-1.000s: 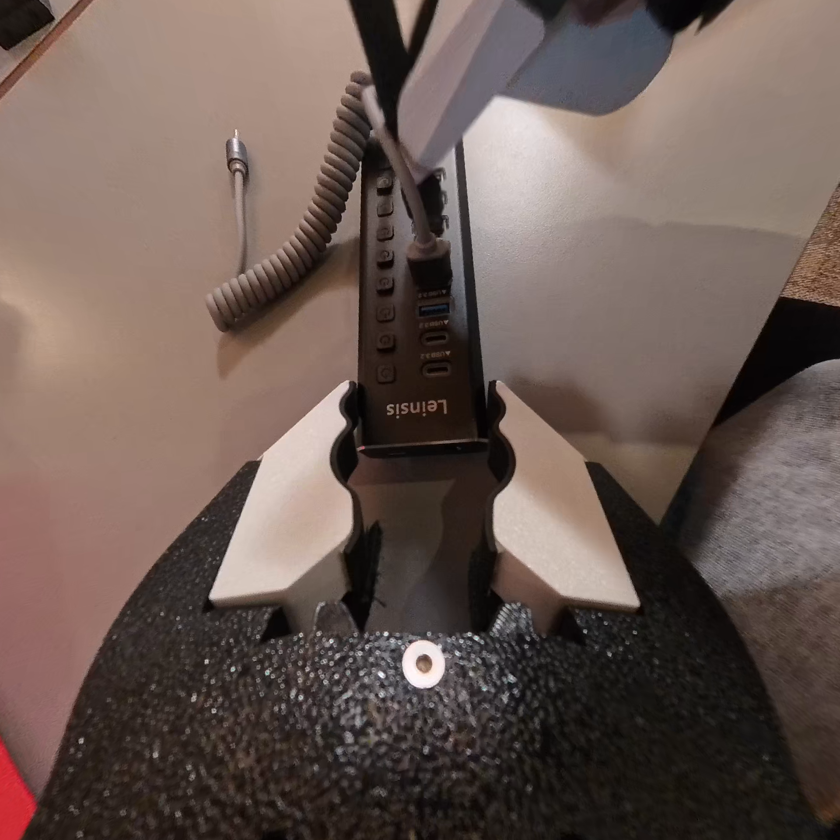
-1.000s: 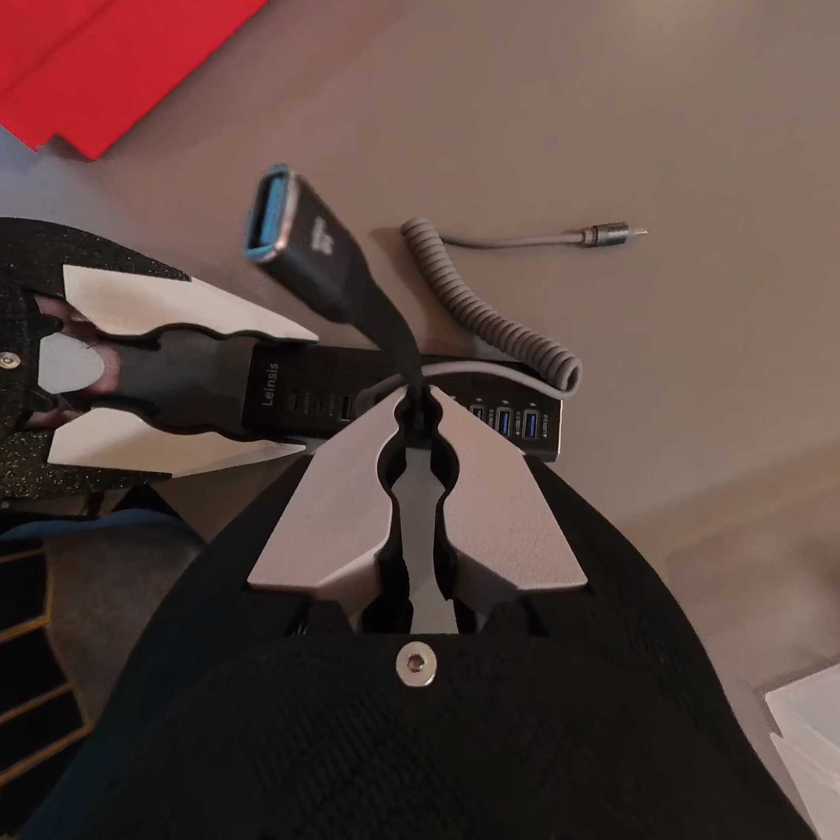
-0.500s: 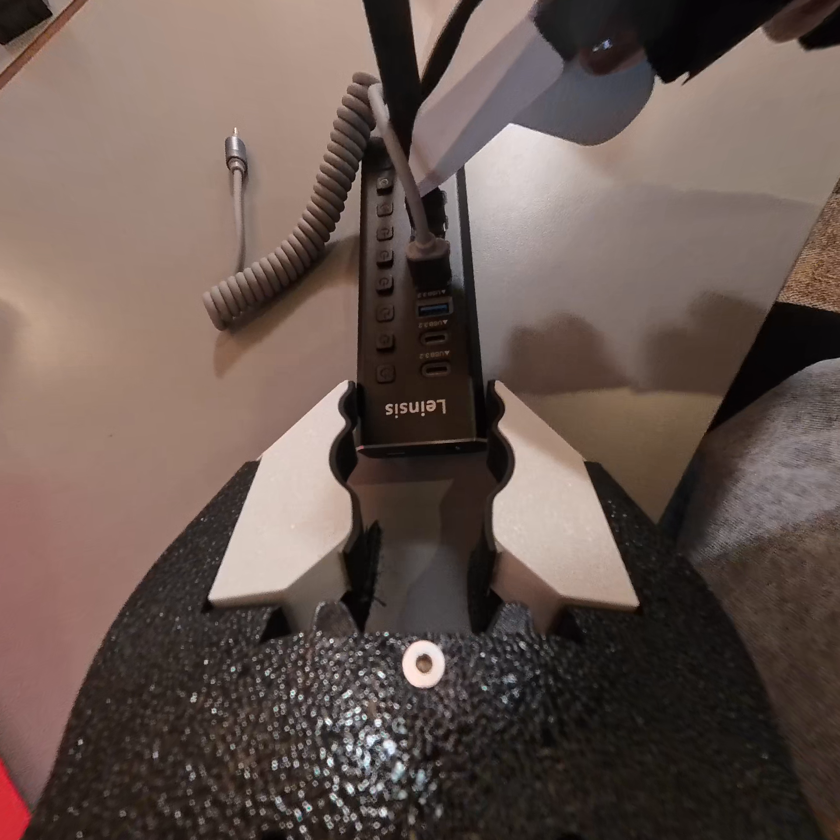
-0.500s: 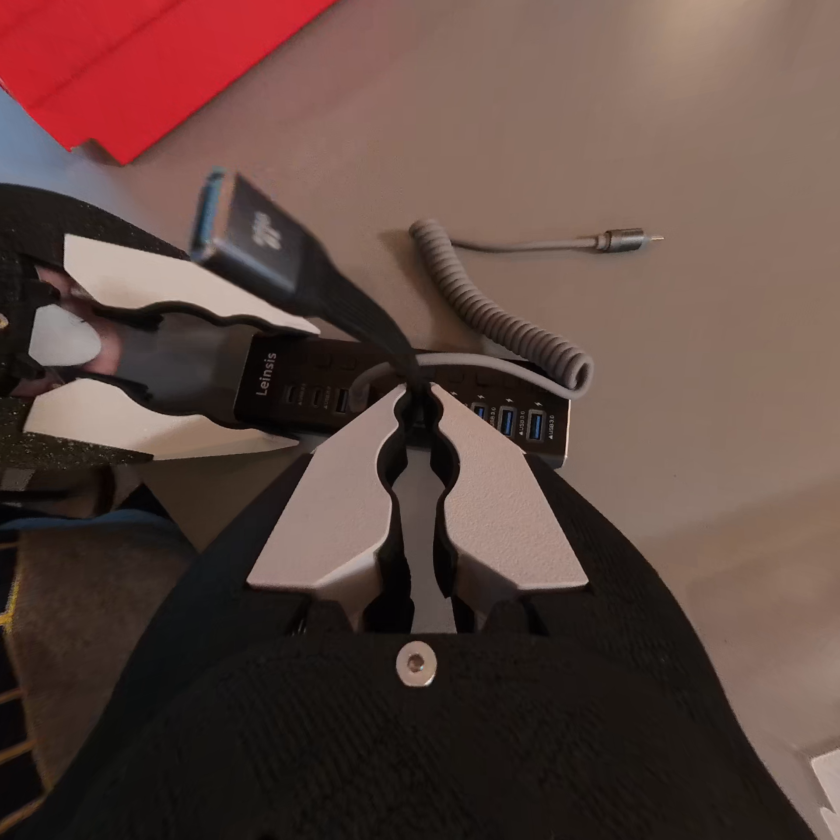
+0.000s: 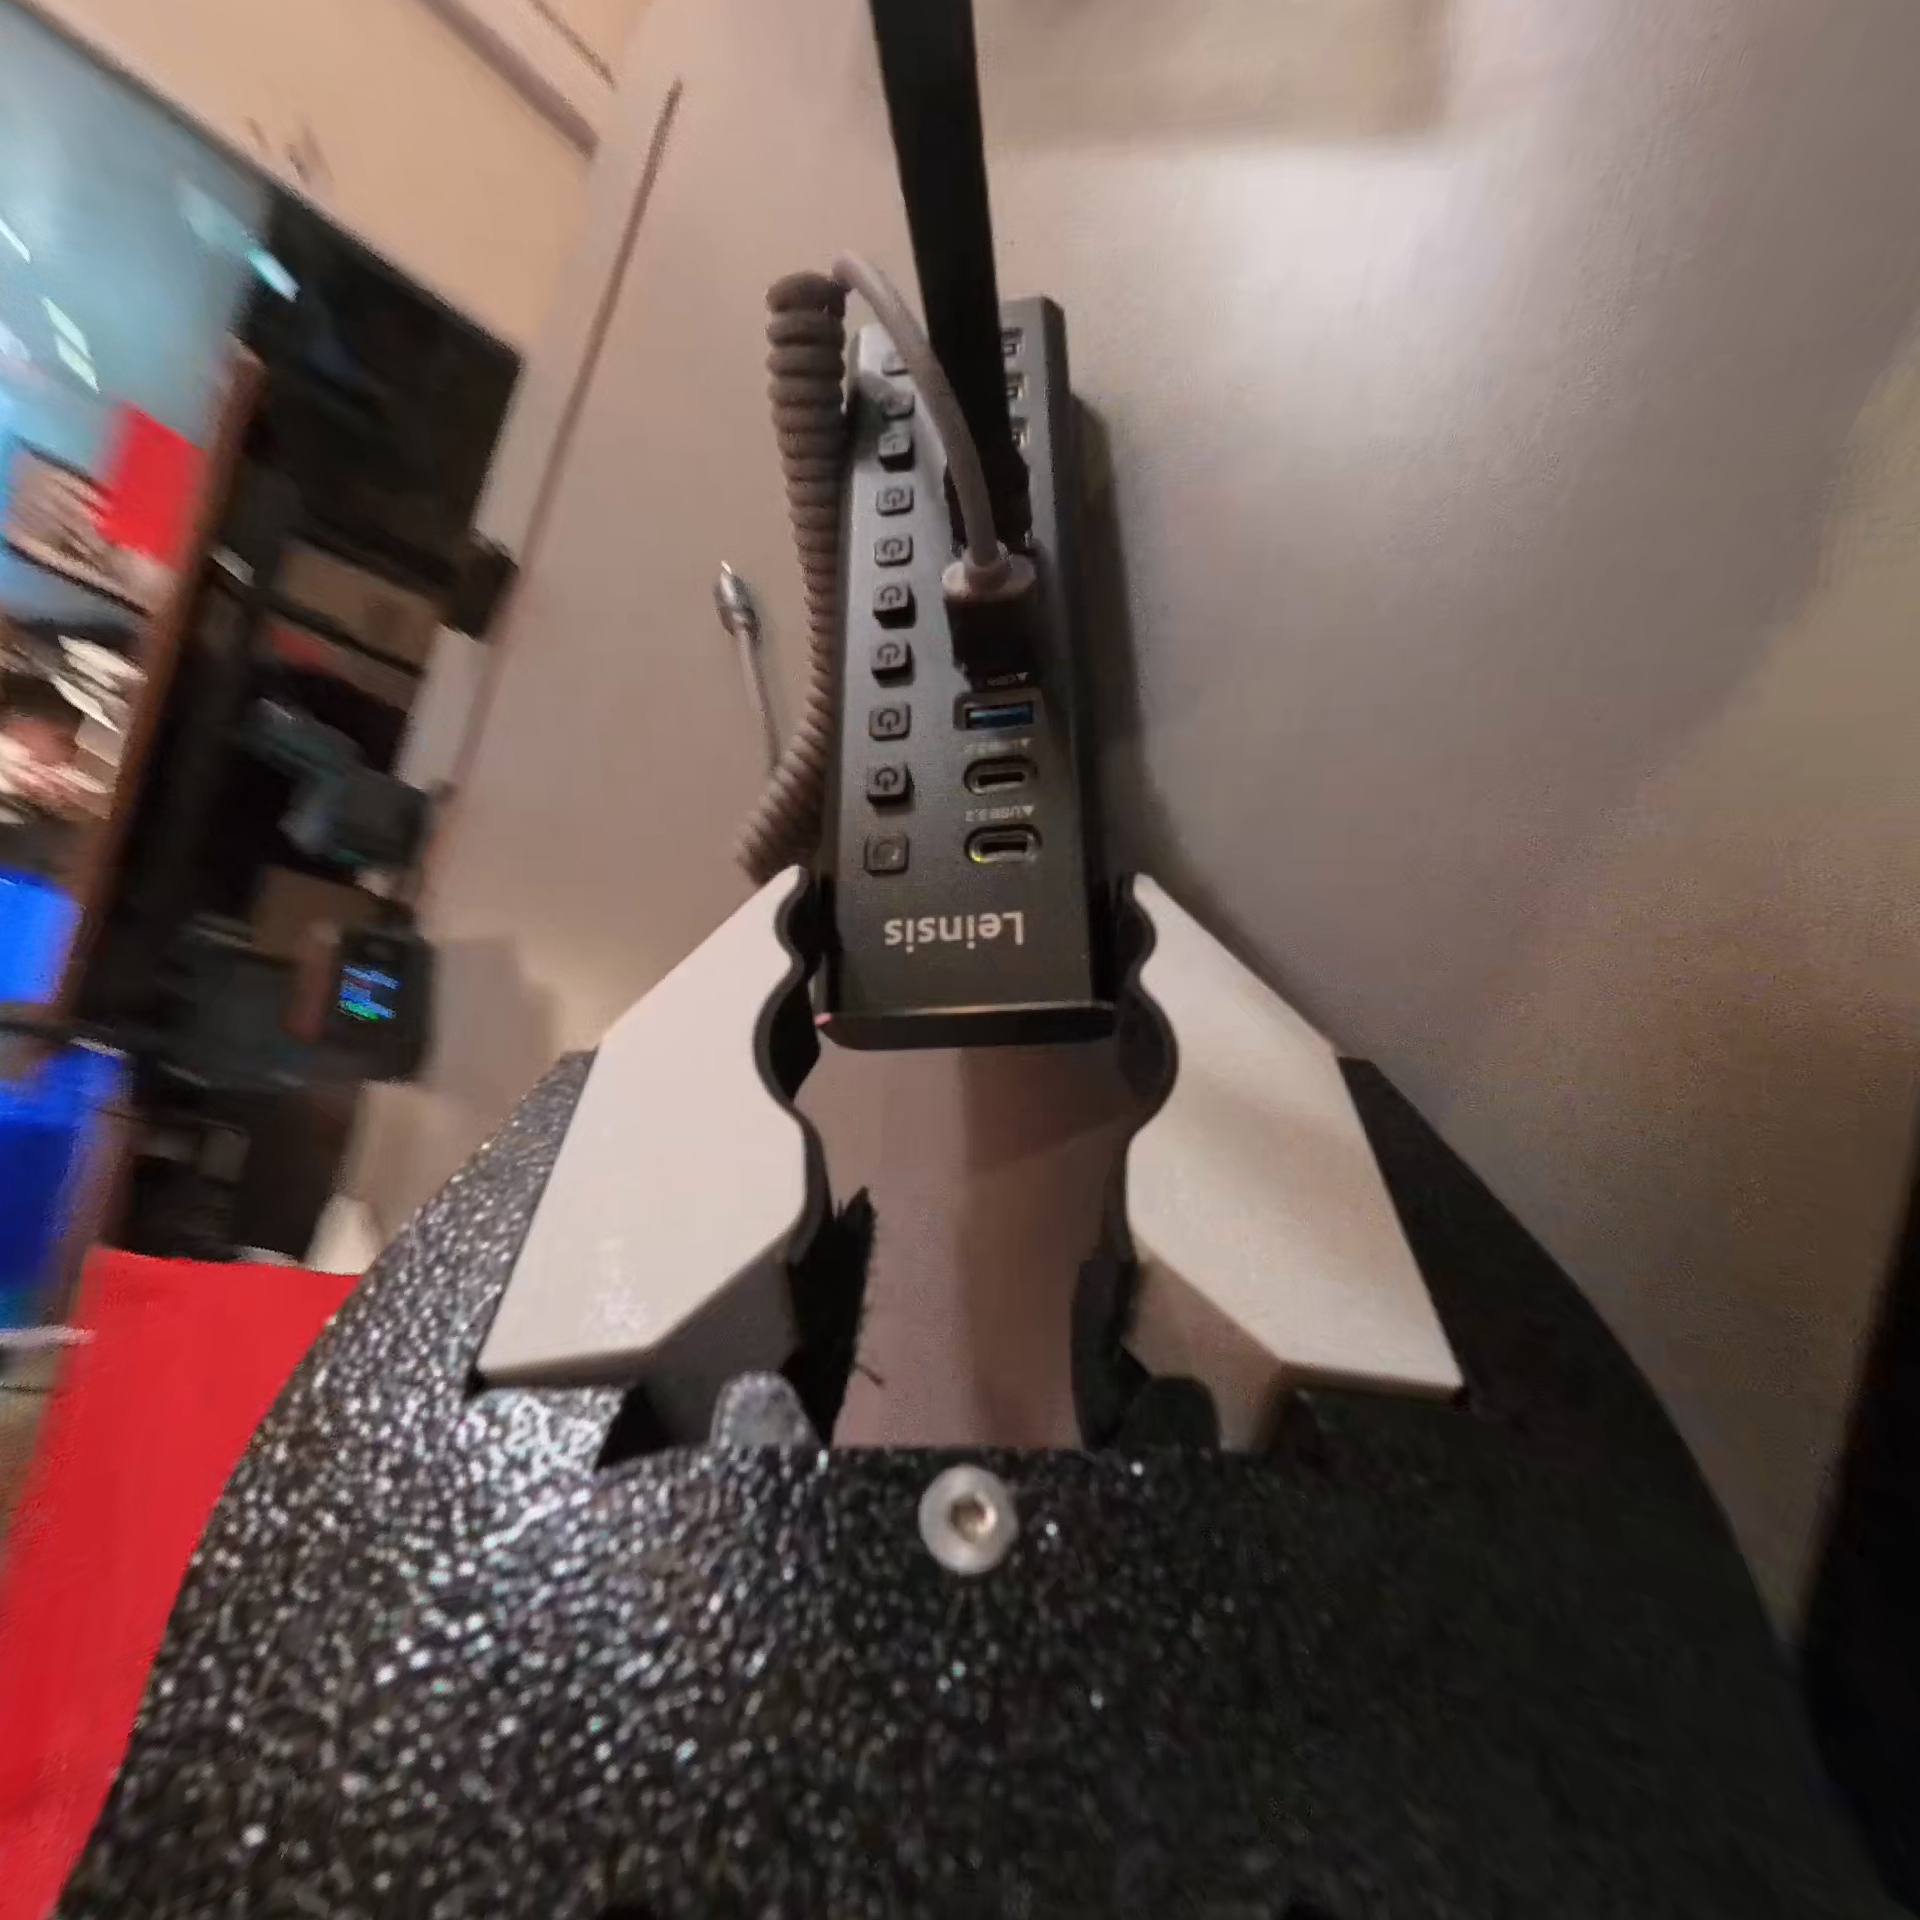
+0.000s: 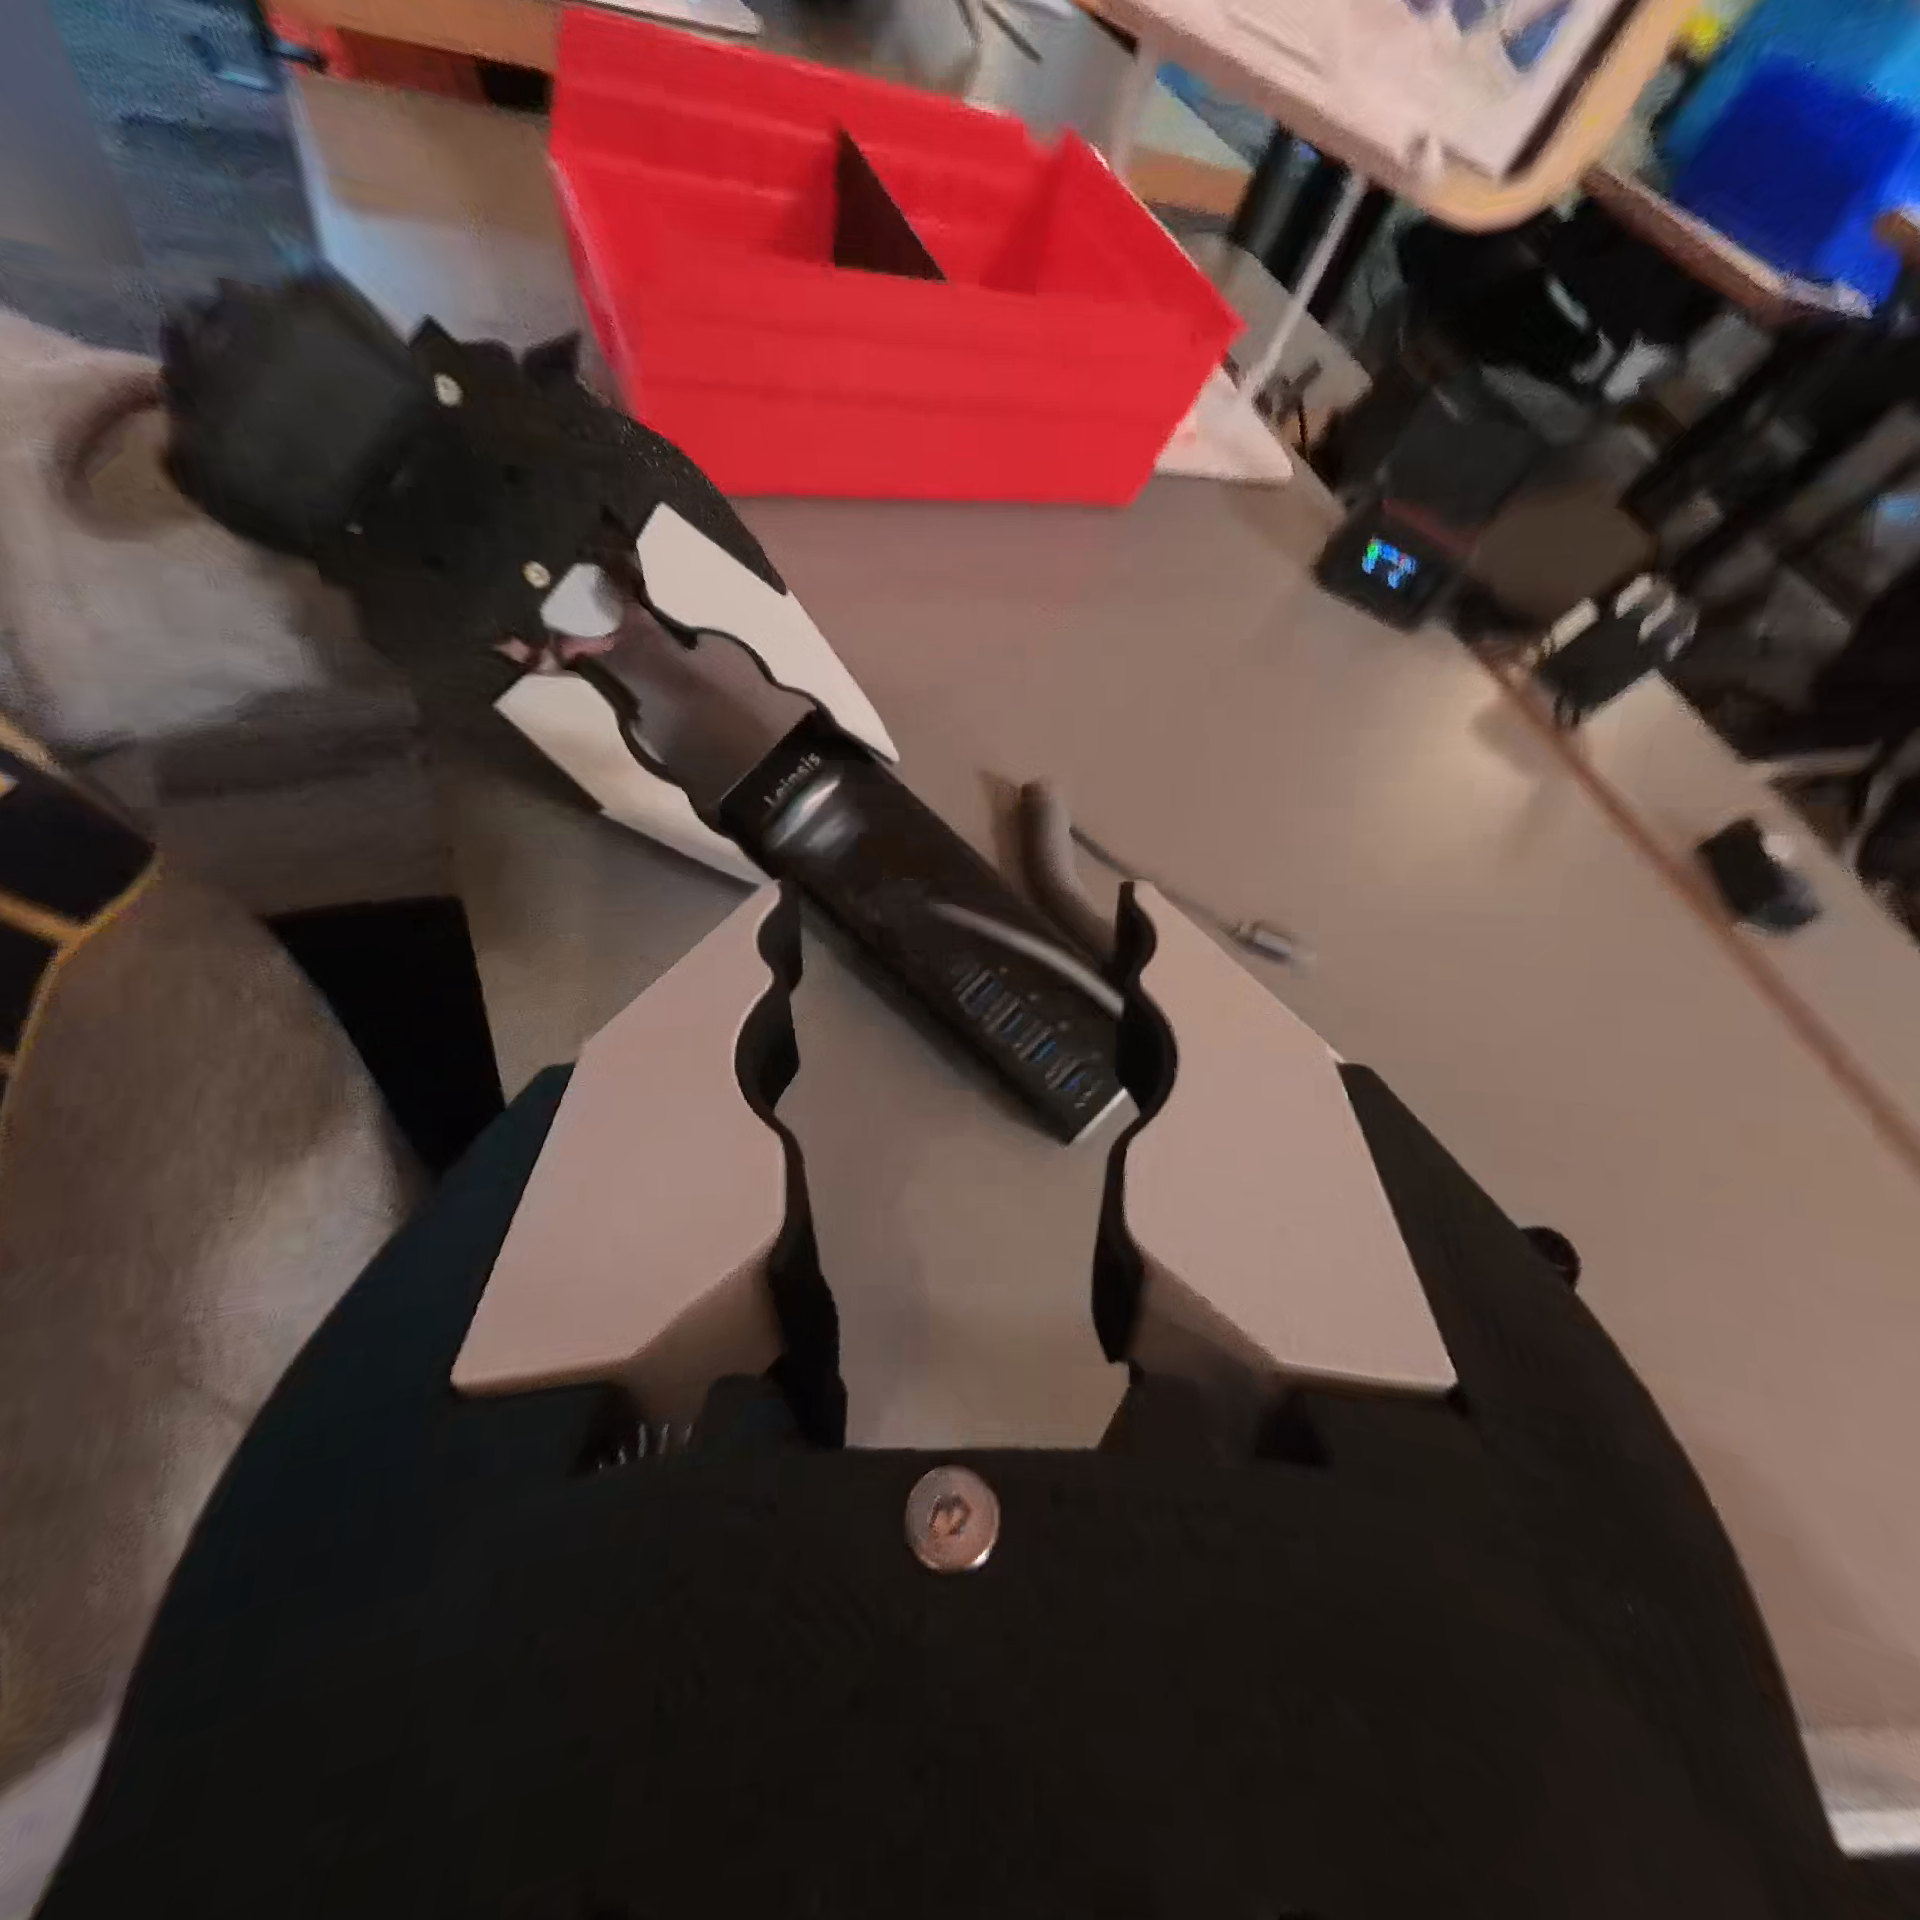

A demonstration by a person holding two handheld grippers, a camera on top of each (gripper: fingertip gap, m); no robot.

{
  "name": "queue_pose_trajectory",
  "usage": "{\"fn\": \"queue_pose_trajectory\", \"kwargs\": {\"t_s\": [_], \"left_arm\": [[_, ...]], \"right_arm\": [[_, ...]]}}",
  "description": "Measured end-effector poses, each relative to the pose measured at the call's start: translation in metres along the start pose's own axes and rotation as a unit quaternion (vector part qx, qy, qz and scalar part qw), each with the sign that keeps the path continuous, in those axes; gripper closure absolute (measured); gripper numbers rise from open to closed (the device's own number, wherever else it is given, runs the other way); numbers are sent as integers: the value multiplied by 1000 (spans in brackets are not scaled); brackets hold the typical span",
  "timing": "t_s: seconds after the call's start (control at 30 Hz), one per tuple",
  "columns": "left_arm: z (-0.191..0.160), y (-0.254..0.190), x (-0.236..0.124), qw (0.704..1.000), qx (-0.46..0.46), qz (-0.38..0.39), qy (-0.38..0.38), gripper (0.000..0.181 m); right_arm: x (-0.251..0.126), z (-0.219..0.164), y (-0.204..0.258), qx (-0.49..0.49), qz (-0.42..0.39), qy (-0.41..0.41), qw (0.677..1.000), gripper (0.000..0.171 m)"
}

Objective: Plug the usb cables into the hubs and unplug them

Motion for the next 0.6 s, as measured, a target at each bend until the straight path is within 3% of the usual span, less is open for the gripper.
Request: {"fn": "queue_pose_trajectory", "kwargs": {"t_s": [0.03,0.13,0.2,0.3,0.37,0.6], "left_arm": [[0,1,0,999,47,23,-7,127],[0,3,1,987,141,76,-11,127],[2,4,1,977,186,104,-21,127],[5,3,1,958,246,143,-26,127],[6,0,-1,947,276,161,-36,127],[11,3,-1,915,344,210,-34,127]], "right_arm": [[-4,7,-7,-16,18,0,1000,112],[11,32,-26,-33,120,34,992,114],[43,34,-24,-55,195,103,974,118],[97,-2,-10,-107,265,271,919,117],[115,-17,-7,-124,287,328,892,121],[123,-18,-12,-105,324,370,864,119]]}}
Point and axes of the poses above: each gripper's, where its closed fingertips meet, x out along the fingers, z out of its top, y = z × x across the jaws, the point moved 5 cm from there along -x, back along the fingers, and after that the axes turned 4 degrees about y, right-handed, at the moved point
